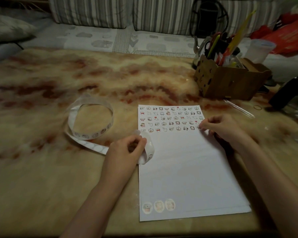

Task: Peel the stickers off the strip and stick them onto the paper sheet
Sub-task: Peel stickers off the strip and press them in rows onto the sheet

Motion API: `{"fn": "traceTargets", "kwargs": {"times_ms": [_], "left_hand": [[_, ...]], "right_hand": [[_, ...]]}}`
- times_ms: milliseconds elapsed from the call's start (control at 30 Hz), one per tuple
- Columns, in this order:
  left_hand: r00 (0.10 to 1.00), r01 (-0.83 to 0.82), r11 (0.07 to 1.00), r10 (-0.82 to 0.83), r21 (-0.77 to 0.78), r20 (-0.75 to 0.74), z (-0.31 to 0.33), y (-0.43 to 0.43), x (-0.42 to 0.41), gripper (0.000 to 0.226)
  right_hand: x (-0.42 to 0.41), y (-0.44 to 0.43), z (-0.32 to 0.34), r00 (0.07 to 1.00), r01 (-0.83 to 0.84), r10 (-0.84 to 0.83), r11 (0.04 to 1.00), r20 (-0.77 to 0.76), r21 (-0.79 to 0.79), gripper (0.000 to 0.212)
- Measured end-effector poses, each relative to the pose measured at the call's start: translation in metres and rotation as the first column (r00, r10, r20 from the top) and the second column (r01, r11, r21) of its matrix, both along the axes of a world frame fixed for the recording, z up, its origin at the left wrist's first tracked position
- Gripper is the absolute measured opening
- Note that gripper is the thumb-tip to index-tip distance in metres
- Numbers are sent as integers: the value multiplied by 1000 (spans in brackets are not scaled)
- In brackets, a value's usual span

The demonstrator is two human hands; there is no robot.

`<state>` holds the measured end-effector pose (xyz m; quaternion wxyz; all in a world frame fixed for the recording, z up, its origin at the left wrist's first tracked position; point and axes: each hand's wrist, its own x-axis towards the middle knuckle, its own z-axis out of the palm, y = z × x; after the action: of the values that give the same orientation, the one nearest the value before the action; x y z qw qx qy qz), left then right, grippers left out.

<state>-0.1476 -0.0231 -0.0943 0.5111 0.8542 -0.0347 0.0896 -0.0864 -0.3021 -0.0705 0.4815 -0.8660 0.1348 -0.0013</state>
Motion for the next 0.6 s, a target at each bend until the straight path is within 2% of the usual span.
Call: {"fn": "traceTargets", "kwargs": {"times_ms": [300, 600], "left_hand": [[1000, 3, 1000, -3, 0, -3, 0, 0, 0, 16], [1000, 8, 1000, -8, -2, 3, -1, 1, 0, 17]], "right_hand": [[-1, 4, -5, 998, 8, -6, 999, 61, -32, 18], [2, 4, -16, 993, 30, -18, 994, 117, -103, 8]]}}
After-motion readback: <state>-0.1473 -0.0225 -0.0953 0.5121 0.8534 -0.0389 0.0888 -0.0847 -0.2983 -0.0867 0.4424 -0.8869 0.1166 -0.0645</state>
